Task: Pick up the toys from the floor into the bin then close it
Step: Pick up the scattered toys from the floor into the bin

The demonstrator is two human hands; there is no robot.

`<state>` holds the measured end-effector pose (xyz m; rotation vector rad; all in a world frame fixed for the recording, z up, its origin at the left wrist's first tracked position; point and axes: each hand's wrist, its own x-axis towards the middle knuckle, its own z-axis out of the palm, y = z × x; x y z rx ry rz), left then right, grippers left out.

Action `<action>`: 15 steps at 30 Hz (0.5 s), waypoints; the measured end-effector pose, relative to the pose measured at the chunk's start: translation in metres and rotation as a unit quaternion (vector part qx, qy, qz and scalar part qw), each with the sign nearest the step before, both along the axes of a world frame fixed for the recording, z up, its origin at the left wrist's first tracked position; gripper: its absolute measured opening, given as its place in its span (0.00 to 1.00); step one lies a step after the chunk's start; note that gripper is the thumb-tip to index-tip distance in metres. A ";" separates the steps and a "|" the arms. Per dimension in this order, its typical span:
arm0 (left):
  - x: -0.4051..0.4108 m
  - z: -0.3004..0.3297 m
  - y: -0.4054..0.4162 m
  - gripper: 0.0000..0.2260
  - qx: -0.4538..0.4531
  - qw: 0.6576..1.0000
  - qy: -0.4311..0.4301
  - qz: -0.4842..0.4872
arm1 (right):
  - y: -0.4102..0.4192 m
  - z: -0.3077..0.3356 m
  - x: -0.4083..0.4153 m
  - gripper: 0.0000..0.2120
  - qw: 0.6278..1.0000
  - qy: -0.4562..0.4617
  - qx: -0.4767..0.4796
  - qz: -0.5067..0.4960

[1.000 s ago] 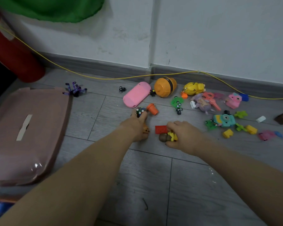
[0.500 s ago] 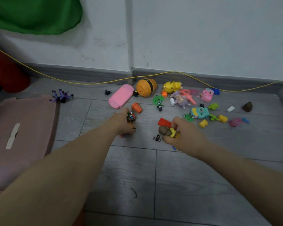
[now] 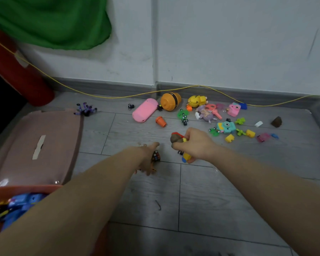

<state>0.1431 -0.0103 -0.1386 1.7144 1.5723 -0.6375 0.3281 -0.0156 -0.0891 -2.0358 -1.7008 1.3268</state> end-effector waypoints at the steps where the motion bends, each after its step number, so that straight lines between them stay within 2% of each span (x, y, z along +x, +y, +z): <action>1: 0.002 0.002 -0.003 0.49 0.006 1.000 0.002 -0.024 | 0.002 -0.002 -0.001 0.18 1.000 -0.016 -0.015 0.009; 4: 0.013 0.006 -0.013 0.37 0.023 0.995 0.028 -0.097 | 0.007 -0.015 0.003 0.18 0.998 -0.051 -0.039 0.021; 8: 0.023 -0.001 -0.018 0.30 0.037 0.994 0.034 -0.095 | 0.008 -0.036 0.016 0.19 0.998 -0.051 -0.036 0.024; 13: 0.010 -0.011 -0.008 0.21 0.046 0.997 -0.055 0.011 | 0.011 -0.071 0.021 0.19 0.999 0.035 -0.004 -0.033; 15: 0.003 -0.018 -0.008 0.21 0.055 0.994 -0.079 0.053 | 0.012 -0.083 0.020 0.18 0.998 0.058 0.002 -0.039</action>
